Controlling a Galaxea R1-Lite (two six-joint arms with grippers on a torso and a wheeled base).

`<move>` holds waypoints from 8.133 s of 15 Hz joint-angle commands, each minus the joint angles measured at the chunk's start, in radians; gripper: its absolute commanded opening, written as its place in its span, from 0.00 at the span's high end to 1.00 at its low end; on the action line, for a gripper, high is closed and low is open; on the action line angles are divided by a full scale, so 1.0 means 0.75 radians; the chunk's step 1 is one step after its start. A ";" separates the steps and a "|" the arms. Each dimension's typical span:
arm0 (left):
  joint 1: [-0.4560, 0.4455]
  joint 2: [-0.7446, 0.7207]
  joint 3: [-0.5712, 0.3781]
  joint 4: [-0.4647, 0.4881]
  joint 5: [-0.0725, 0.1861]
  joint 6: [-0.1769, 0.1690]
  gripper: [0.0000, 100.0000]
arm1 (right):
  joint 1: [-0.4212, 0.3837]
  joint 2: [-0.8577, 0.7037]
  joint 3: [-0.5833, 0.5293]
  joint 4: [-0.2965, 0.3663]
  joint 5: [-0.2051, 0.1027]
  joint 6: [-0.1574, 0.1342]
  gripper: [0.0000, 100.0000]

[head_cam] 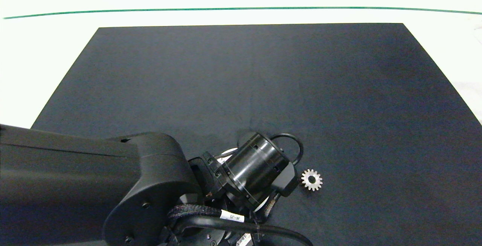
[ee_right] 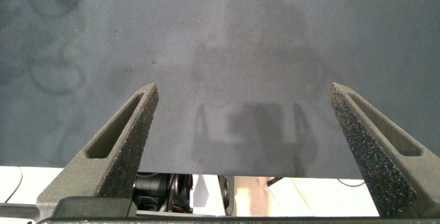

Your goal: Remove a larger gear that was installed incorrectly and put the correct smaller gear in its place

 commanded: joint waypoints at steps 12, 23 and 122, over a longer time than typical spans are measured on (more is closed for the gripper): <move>0.008 -0.089 0.086 -0.096 0.003 -0.007 0.69 | 0.000 0.001 0.000 0.002 0.000 0.001 0.00; 0.012 -0.210 0.039 -0.201 0.007 -0.204 0.00 | 0.000 -0.030 0.000 0.002 0.000 -0.001 0.00; 0.030 -0.294 0.749 -1.422 -0.018 -0.083 0.84 | 0.060 -0.073 0.073 0.002 0.000 -0.013 0.00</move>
